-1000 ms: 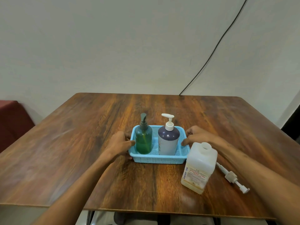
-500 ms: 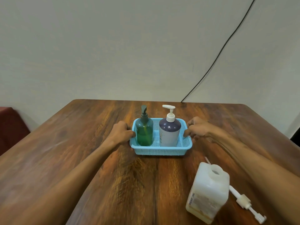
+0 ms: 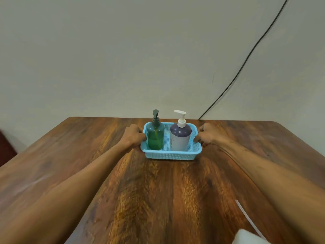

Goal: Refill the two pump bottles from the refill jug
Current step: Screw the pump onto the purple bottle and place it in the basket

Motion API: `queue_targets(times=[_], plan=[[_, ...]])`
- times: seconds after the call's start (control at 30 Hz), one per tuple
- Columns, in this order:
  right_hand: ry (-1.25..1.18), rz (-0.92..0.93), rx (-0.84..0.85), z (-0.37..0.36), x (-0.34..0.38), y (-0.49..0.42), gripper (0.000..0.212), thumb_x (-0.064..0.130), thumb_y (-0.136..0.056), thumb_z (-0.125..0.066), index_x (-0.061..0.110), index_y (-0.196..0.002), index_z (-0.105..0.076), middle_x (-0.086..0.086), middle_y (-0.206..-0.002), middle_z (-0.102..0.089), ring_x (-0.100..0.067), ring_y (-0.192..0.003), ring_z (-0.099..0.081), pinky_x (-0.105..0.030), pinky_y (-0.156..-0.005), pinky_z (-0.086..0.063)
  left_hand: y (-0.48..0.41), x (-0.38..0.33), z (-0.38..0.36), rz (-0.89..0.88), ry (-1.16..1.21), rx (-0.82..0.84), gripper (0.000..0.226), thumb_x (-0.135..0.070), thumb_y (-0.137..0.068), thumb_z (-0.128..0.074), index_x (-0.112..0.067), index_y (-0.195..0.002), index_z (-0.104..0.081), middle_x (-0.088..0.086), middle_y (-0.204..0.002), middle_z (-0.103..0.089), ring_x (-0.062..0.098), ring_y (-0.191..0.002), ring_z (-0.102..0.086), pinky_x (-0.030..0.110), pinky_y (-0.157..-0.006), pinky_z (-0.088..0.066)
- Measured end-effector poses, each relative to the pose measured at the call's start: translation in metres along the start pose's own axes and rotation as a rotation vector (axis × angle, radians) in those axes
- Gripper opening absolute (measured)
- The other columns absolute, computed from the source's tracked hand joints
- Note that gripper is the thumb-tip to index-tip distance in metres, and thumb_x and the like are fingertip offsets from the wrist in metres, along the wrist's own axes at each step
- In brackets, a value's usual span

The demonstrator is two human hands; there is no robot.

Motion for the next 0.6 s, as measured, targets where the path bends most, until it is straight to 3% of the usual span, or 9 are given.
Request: queue_targets(times=[0.17, 0.27, 0.37, 0.47, 0.6], plan=[[0.009, -0.011, -0.008, -0.009, -0.003, -0.024, 0.024, 0.01, -0.084, -0.079, 0.004, -0.102, -0.065, -0.01, -0.094, -0.073, -0.021, -0.075, -0.073, -0.041, -0.074, -0.063, -0.024, 0.004, -0.006, 0.014, -0.016, -0.021, 0.016, 0.0, -0.09, -0.058, 0.01, -0.097, -0.068, 0.021, -0.089, -0.072, 0.029, -0.07, -0.074, 0.038, -0.057, -0.063], [0.028, -0.008, -0.013, -0.014, -0.002, -0.033, 0.023, 0.011, -0.085, -0.078, 0.003, -0.104, -0.066, -0.01, -0.1, -0.073, -0.019, -0.075, -0.072, -0.034, -0.065, -0.062, -0.034, 0.011, -0.01, 0.032, -0.025, -0.019, 0.016, -0.002, -0.092, -0.058, 0.009, -0.097, -0.068, 0.018, -0.088, -0.071, 0.025, -0.066, -0.073, 0.031, -0.051, -0.06], [0.044, -0.01, -0.003, -0.017, -0.001, -0.037, 0.025, 0.013, -0.087, -0.076, 0.002, -0.108, -0.067, -0.01, -0.106, -0.071, -0.015, -0.073, -0.07, -0.026, -0.056, -0.055, -0.041, 0.017, -0.011, 0.044, -0.024, -0.028, 0.015, -0.002, -0.092, -0.059, 0.008, -0.095, -0.068, 0.023, -0.09, -0.071, 0.025, -0.065, -0.071, 0.036, -0.056, -0.061], [0.046, -0.015, -0.001, -0.018, -0.001, -0.038, 0.025, 0.015, -0.089, -0.075, 0.0, -0.108, -0.068, -0.009, -0.103, -0.07, -0.014, -0.072, -0.068, -0.025, -0.059, -0.056, -0.042, 0.017, -0.013, 0.051, -0.008, -0.026, 0.016, -0.003, -0.093, -0.058, 0.01, -0.095, -0.068, 0.017, -0.08, -0.069, 0.024, -0.06, -0.07, 0.031, -0.052, -0.06], [0.034, -0.021, 0.007, -0.019, -0.002, -0.039, 0.027, 0.023, -0.089, -0.075, -0.001, -0.102, -0.07, -0.008, -0.094, -0.073, -0.016, -0.069, -0.067, -0.027, -0.061, -0.054, -0.042, 0.018, -0.013, 0.059, 0.0, -0.024, 0.016, -0.004, -0.094, -0.058, 0.009, -0.096, -0.067, 0.021, -0.092, -0.071, 0.029, -0.073, -0.073, 0.04, -0.064, -0.063]])
Point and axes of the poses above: each hand's wrist, its own y-axis away from the middle knuckle, its own z-axis out of the back of the hand, x = y × z, the point moved 6 cm from there along -y, towards the middle knuckle
